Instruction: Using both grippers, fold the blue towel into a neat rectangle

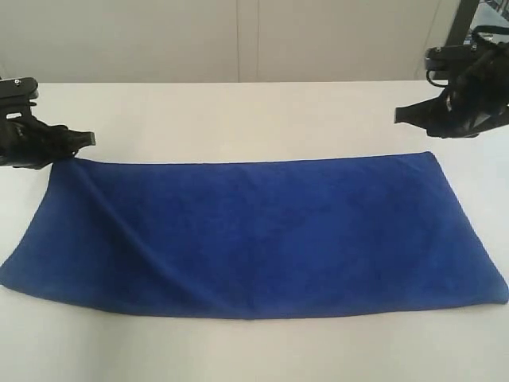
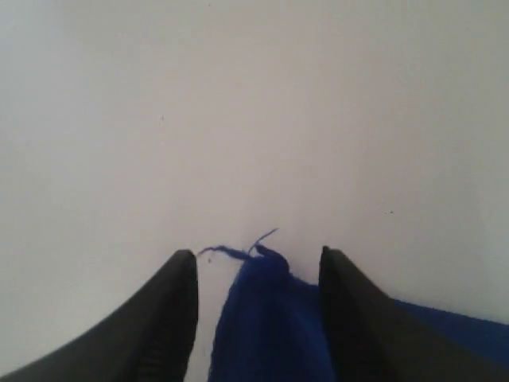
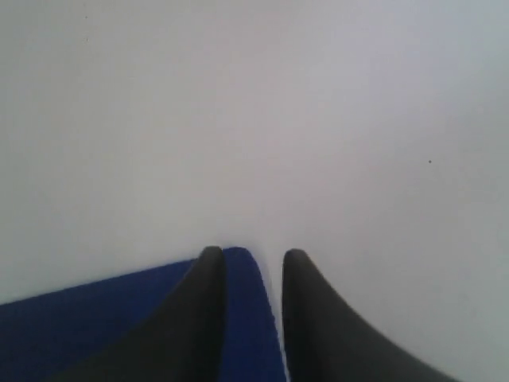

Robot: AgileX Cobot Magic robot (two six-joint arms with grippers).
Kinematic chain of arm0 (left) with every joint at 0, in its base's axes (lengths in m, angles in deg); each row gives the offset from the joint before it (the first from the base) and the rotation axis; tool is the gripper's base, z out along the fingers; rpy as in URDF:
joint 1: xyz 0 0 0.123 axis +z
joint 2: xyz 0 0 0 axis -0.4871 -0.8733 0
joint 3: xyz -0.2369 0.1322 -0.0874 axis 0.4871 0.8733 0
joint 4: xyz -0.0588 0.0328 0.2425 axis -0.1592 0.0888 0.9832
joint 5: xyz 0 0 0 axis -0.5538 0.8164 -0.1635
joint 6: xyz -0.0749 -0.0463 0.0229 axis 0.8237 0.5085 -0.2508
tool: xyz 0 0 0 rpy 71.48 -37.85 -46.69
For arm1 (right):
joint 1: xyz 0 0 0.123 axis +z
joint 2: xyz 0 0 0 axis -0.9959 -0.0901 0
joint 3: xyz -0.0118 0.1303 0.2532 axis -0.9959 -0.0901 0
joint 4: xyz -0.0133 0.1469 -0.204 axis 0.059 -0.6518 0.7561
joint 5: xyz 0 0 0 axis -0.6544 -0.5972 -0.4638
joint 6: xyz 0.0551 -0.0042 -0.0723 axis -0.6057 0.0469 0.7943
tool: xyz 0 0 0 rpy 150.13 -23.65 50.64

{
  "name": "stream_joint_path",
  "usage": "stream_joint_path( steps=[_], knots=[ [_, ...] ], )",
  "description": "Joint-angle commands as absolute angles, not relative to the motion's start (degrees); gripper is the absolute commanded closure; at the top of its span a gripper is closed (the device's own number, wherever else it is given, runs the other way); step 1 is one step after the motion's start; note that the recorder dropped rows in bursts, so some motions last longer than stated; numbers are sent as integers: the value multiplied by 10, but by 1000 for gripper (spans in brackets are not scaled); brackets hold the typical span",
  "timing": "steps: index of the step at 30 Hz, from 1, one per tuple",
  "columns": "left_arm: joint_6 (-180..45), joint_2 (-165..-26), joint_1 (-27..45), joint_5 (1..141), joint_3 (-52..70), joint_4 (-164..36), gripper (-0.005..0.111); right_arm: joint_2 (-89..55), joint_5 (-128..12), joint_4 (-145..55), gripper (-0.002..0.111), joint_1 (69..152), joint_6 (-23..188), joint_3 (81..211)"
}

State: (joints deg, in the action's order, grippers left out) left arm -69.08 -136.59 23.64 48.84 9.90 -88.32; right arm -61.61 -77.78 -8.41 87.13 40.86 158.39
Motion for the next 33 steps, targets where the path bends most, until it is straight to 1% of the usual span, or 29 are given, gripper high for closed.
stream_joint_path(
  steps=[1, 3, 4, 6, 12, 14, 17, 23, 33],
  knots=[
    [-748, -1329, 238, 541, 97, -887, 56, -609, -866, -267, 100, 868, 604, 1621],
    [-771, -1313, 238, 586, 97, -887, 60, -609, -911, -342, 107, 868, 692, 1646],
    [-778, -1305, 238, 608, 97, -887, 64, -609, -931, -369, 108, 868, 728, 1658],
    [-786, -1289, 238, 650, 97, -886, 72, -609, -949, -396, 108, 868, 770, 1674],
    [-786, -1270, 238, 792, 97, -883, 100, -634, -932, -392, 108, 865, 773, 1681],
    [-788, -1271, 238, 822, 99, -880, 107, -648, -928, -388, 108, 864, 773, 1681],
    [-800, -1271, 238, 855, 99, -864, 107, -667, -915, -382, 108, 864, 773, 1681],
    [-801, -1275, 238, 865, 99, -826, 107, -702, -872, -362, 108, 864, 773, 1681],
    [-811, -1324, 238, 886, 99, -810, 107, -711, -868, -362, 108, 864, 773, 1681]
  ],
)
